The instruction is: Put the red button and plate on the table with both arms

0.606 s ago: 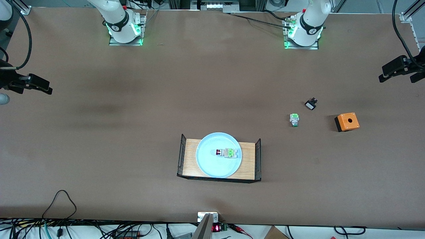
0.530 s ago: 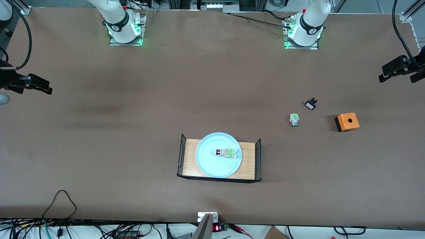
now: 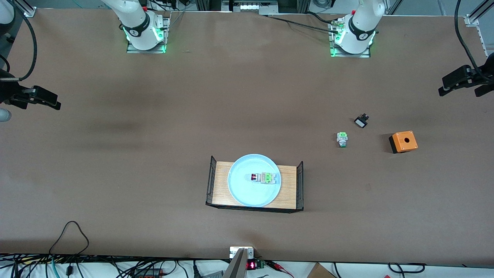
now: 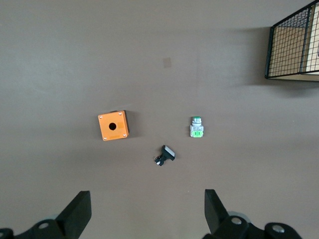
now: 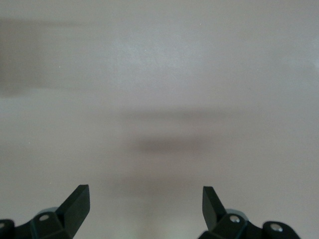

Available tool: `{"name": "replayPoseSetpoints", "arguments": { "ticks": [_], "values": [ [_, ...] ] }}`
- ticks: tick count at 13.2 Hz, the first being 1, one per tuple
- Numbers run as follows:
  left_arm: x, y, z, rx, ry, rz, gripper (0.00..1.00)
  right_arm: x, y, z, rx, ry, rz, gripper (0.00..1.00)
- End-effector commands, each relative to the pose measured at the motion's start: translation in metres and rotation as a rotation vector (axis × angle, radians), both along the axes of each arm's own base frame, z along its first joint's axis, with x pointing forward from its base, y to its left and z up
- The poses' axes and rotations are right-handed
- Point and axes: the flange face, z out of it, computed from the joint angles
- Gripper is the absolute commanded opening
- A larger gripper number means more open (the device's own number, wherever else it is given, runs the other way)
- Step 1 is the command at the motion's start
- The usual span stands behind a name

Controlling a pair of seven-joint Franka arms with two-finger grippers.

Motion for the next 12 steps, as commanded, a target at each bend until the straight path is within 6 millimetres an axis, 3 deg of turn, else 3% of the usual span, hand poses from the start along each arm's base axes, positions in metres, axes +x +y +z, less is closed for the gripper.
{"name": "replayPoseSetpoints", "arguments": {
  "ticks": [1, 4, 7, 12],
  "values": [
    [0.006, -0.005, -0.021, -0.019, 0.065, 0.027, 1.00, -0.005, 0.000, 0.008, -0.012, -0.002, 0.005, 1.00],
    [0.022, -0.019, -0.053, -0.027, 0.130, 0.066, 1.00, -0.005, 0.002, 0.008, -0.013, -0.002, 0.009, 1.00],
    [0.042, -0.075, -0.096, -0.059, 0.209, 0.159, 1.00, -0.005, 0.002, 0.008, -0.013, -0.002, 0.010, 1.00],
    [0.080, -0.148, -0.144, -0.010, 0.218, 0.412, 1.00, -0.005, 0.003, 0.008, -0.009, -0.004, 0.010, 1.00]
  ]
}}
